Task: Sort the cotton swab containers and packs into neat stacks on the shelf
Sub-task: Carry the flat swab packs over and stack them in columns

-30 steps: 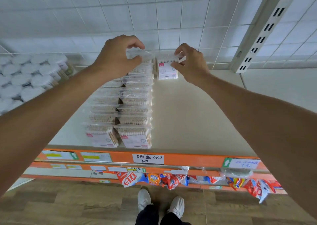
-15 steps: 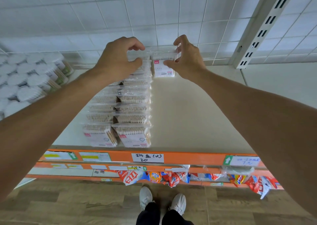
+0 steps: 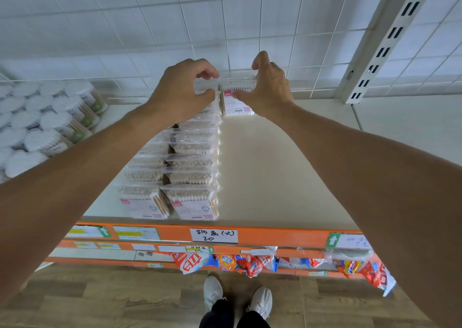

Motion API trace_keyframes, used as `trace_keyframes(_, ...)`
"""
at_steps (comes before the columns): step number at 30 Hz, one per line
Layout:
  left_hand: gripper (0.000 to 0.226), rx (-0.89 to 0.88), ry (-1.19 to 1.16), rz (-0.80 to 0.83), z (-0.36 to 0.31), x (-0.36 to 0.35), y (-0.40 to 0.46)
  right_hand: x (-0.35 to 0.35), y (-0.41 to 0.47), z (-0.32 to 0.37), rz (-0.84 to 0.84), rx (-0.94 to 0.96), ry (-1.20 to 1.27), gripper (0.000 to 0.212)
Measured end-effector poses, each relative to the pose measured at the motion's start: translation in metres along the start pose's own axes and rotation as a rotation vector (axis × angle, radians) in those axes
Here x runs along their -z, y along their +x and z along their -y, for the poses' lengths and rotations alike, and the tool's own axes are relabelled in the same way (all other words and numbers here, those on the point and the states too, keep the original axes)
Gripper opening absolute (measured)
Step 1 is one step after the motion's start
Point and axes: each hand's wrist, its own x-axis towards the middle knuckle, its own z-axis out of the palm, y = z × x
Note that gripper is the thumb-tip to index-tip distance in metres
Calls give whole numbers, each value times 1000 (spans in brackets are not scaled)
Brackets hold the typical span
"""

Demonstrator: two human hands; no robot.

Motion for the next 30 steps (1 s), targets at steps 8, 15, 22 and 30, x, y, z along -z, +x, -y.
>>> trace_keyframes(8,33,-6,46,97,1,0,-8,11,-13,3,63,-31,38,72)
trace_keyframes(15,43,-204,80,145,-22,49,-80,103,-150,13,245,98,-56,85)
trace_keyframes(22,50,-282,136,73,-13,53,-174,91,-195,82,334,252,-13,76)
trace_keyframes(30,52,-135,171,-17,71,128,-314,32,-231,196,462,474,-65,80)
